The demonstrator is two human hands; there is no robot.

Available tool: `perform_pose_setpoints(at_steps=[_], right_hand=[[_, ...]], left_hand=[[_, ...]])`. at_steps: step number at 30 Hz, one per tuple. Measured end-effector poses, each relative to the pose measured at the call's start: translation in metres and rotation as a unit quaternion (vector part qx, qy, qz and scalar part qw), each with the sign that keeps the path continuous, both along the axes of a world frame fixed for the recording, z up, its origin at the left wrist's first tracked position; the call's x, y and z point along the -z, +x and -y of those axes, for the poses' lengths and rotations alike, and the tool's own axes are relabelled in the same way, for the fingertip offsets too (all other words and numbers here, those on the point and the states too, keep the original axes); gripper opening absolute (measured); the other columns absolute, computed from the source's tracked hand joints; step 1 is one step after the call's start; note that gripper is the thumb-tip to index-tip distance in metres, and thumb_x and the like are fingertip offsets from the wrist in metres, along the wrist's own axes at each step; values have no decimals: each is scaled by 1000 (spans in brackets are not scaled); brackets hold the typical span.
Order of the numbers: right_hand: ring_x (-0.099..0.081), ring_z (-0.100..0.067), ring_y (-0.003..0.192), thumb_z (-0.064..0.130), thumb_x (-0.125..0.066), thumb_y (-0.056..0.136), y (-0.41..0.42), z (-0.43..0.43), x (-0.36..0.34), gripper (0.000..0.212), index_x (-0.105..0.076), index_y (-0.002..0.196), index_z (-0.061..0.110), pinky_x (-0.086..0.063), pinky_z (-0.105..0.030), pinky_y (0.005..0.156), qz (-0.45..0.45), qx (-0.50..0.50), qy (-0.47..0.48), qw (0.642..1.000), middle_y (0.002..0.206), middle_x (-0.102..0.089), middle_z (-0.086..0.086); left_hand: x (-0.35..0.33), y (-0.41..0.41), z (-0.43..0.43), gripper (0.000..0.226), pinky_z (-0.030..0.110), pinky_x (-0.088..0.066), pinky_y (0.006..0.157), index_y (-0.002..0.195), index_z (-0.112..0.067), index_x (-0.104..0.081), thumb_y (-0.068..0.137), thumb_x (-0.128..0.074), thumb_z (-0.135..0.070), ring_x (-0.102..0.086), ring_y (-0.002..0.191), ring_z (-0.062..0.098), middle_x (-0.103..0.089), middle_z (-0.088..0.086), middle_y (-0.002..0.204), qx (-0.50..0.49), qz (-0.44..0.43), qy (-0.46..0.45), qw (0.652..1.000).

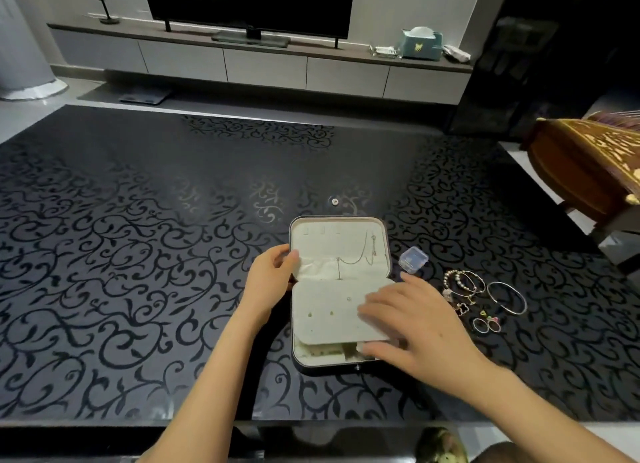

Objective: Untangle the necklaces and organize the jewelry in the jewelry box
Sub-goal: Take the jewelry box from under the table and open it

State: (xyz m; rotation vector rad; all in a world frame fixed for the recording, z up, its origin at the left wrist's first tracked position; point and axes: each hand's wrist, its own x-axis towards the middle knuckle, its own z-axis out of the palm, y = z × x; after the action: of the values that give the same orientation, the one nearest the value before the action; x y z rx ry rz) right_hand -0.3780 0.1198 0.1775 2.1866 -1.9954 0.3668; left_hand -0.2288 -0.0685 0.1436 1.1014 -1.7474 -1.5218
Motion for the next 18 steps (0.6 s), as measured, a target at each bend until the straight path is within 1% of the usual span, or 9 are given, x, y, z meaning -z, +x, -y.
perform_pose_setpoints(at_steps=[2, 5, 7, 9, 11, 12, 14, 16, 18], right_hand=[[-60, -16, 98, 58, -48, 87, -2, -8, 8, 43, -63, 107, 23, -34, -40, 103, -52, -18, -25, 998, 105, -65, 8], [-63, -20, 88, 32, -51, 92, -4, -5, 8, 23, -67, 100, 16, -37, -38, 101, -75, -35, -119, 989, 98, -68, 4], [-62, -20, 80, 20, -53, 90, -6, 3, 1, 19, -70, 91, 12, -41, -36, 94, -59, -21, -177, 982, 88, -69, 2], [-59, -22, 75, 20, -53, 92, -9, 15, -11, 20, -71, 87, 12, -44, -34, 84, -24, 17, -200, 979, 81, -67, 2], [-59, -22, 70, 25, -52, 91, -13, 33, -24, 21, -70, 86, 15, -43, -34, 76, 0, 63, -187, 980, 76, -66, 3], [-59, -22, 68, 27, -51, 89, -15, 43, -30, 22, -70, 86, 16, -41, -32, 72, 4, 86, -176, 981, 74, -66, 4], [-59, -21, 66, 31, -50, 87, -19, 64, -41, 24, -70, 85, 20, -39, -31, 66, 11, 124, -144, 982, 73, -67, 6], [-60, -22, 70, 30, -53, 88, -23, 83, -49, 20, -72, 89, 23, -40, -31, 66, 31, 156, -107, 981, 78, -69, 5], [-59, -21, 82, 28, -55, 90, -29, 99, -50, 19, -71, 99, 24, -40, -32, 72, 56, 182, -61, 980, 90, -70, 4]], left_hand=[[1, 0, 0, 20, 34, -55, 81, 110, -21, -62, 99, -46, -24, -65, 93, 12, -68, -7, 103, 0, 11, -5, 1000], [2, -2, 1, 25, 35, -53, 81, 110, -14, -64, 99, -44, -24, -63, 89, 13, -68, -6, 100, -1, 17, -1, 1000], [3, -3, 1, 27, 31, -44, 69, 93, -10, -64, 99, -42, -25, -53, 70, 12, -61, -6, 80, 5, 16, 8, 1000], [2, -3, 1, 31, 30, -35, 64, 71, -11, -51, 96, -43, -28, -41, 65, 14, -47, -2, 68, 5, 5, 29, 1000], [0, -5, 1, 31, 28, -36, 65, 68, -13, -45, 93, -45, -30, -42, 66, 17, -45, 0, 67, -4, -22, 66, 998], [-2, -6, 2, 30, 31, -38, 66, 70, -11, -45, 92, -44, -30, -41, 68, 19, -45, 2, 67, -16, -35, 88, 995], [-5, -9, 3, 38, 39, -45, 70, 81, -6, -54, 94, -38, -38, -47, 71, 23, -54, 11, 72, -37, -48, 129, 990], [-7, -11, 3, 47, 42, -51, 76, 91, -7, -61, 97, -33, -44, -58, 73, 21, -65, 13, 81, -44, -54, 139, 988], [-5, -12, 2, 48, 45, -53, 80, 96, -12, -62, 96, -34, -50, -64, 80, 20, -67, 12, 89, -51, -54, 113, 991]])
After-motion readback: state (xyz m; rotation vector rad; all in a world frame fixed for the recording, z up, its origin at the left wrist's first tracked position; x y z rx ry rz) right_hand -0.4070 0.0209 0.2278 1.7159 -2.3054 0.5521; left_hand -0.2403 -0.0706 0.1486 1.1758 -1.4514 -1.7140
